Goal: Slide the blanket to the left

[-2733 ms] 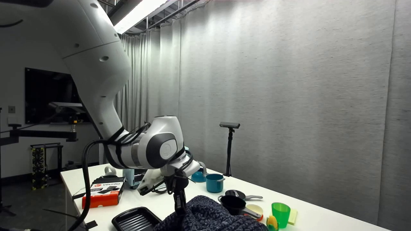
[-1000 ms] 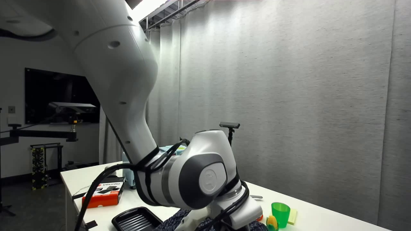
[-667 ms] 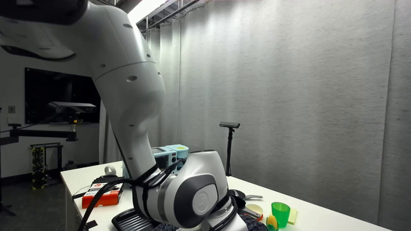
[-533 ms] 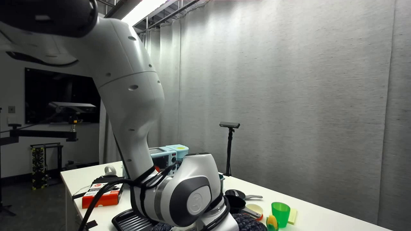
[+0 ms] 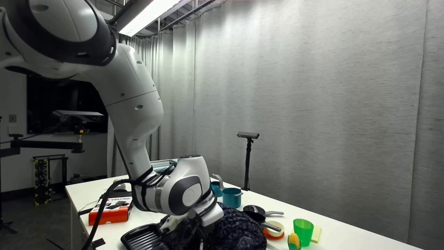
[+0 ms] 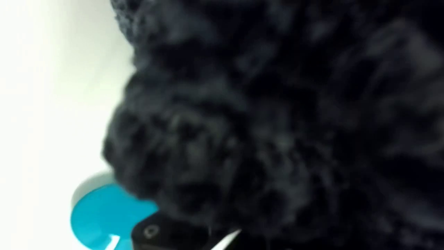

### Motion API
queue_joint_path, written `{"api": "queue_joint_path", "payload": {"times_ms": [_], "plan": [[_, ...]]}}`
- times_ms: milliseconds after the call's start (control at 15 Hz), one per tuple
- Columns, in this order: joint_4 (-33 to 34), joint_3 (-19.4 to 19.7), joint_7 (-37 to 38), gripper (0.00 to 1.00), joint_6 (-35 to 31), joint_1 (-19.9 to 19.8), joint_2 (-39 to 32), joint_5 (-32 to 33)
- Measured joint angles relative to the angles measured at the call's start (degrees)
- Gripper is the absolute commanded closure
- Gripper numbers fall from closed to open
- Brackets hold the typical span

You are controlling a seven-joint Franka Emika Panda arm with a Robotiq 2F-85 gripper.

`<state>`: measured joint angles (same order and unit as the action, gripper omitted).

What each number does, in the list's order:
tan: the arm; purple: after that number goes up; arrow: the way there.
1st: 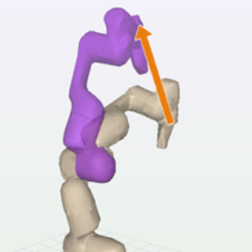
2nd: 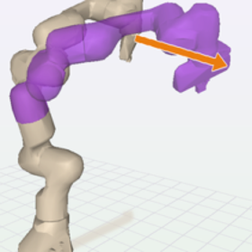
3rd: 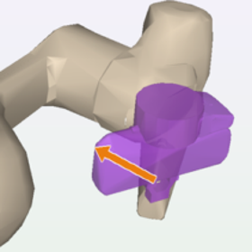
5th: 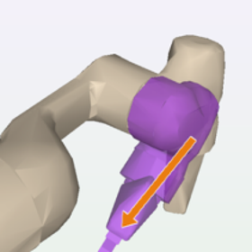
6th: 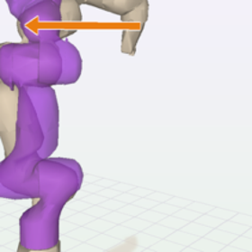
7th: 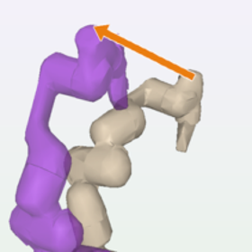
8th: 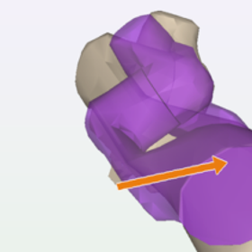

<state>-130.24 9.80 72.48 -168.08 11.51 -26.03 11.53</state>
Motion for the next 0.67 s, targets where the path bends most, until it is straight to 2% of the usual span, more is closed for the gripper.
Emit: {"api": "queue_joint_path", "payload": {"times_ms": [333,667], "plan": [[5.0,-6.3,-3.0,1.00,0.0,3.4,-1.2,-4.4],[9.6,-11.1,-9.7,1.00,0.0,3.7,-3.6,-8.5]]}}
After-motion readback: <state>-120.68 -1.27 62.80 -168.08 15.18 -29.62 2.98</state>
